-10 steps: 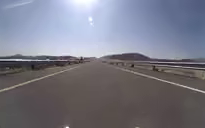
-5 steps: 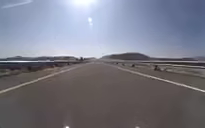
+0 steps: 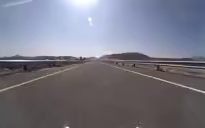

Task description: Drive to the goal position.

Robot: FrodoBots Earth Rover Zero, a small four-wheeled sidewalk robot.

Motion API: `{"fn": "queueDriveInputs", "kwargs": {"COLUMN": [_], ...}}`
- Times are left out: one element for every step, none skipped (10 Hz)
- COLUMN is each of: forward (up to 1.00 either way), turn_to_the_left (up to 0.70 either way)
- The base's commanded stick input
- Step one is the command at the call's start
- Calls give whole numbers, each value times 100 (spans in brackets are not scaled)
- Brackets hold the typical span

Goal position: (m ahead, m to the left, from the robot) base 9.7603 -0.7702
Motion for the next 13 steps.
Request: {"fn": "queueDriveInputs", "kwargs": {"forward": [70, 70, 70, 70, 70, 70, 70, 70, 70, 70, 70, 70, 70], "turn_to_the_left": [0, 0, 0, 0, 0, 0, 0, 0, 0, 0, 0, 0, 0]}}
